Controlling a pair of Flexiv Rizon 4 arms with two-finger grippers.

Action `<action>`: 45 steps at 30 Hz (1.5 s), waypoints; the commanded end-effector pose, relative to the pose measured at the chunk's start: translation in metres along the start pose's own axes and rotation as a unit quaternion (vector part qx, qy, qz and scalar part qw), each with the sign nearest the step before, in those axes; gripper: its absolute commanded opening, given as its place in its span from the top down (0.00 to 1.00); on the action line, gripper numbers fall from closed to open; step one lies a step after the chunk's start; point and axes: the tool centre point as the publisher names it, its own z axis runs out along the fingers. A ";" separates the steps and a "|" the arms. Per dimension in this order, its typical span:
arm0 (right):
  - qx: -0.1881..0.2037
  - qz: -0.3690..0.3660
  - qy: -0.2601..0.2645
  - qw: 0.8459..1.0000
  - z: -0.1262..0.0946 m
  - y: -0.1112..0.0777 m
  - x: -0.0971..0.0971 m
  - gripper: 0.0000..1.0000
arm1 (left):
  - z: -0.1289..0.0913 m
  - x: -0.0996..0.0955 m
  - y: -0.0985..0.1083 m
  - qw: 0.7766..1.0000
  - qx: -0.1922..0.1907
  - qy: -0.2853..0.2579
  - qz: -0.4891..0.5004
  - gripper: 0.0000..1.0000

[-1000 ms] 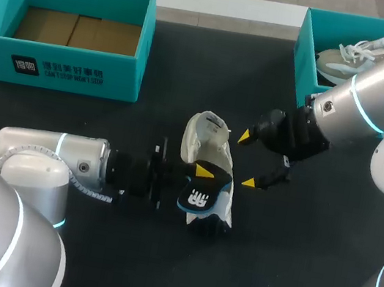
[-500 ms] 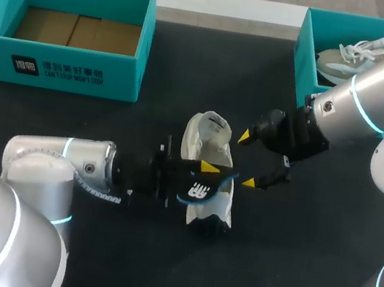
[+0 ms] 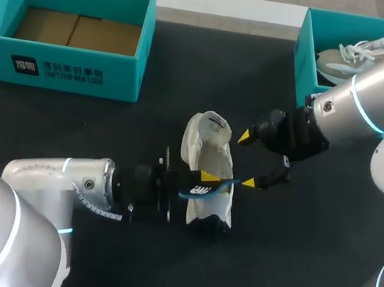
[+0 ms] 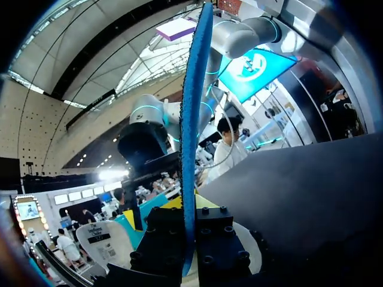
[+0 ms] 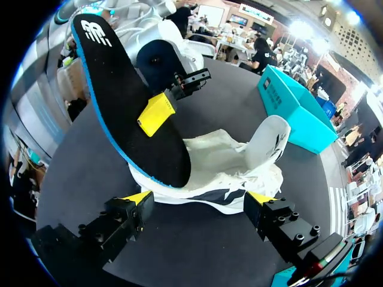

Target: Take the shoe out of the shoebox, open the shoe tongue, remove and reinsert the insole, then place the shoe into the shoebox

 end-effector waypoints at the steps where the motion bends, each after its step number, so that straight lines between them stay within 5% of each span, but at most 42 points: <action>1: 0.002 0.000 -0.002 1.000 0.001 0.001 0.001 0.00 | 0.000 -0.001 0.014 1.000 0.001 0.002 0.000 1.00; 23: 0.002 0.000 -0.002 1.000 0.001 0.001 0.001 0.00 | -0.001 -0.018 0.069 0.997 -0.043 0.033 0.055 1.00; 28: 0.002 0.000 -0.002 1.000 0.001 0.001 0.001 0.00 | -0.006 -0.017 0.058 0.997 -0.045 0.032 0.055 0.98; 29: 0.002 0.000 -0.002 1.000 0.001 0.001 0.001 0.00 | -0.007 -0.018 0.055 0.997 -0.046 0.030 0.059 0.75; 30: 0.002 0.000 -0.002 1.000 0.001 0.001 0.001 0.00 | -0.007 -0.018 0.052 0.997 -0.046 0.030 0.061 0.64; 32: 0.002 0.000 -0.002 1.000 0.001 0.001 0.001 0.00 | -0.008 -0.020 0.046 0.997 -0.044 0.029 0.062 0.55; 45: 0.002 0.000 -0.002 1.000 0.001 0.001 0.001 0.00 | -0.009 -0.024 0.007 0.997 -0.023 0.030 0.072 0.57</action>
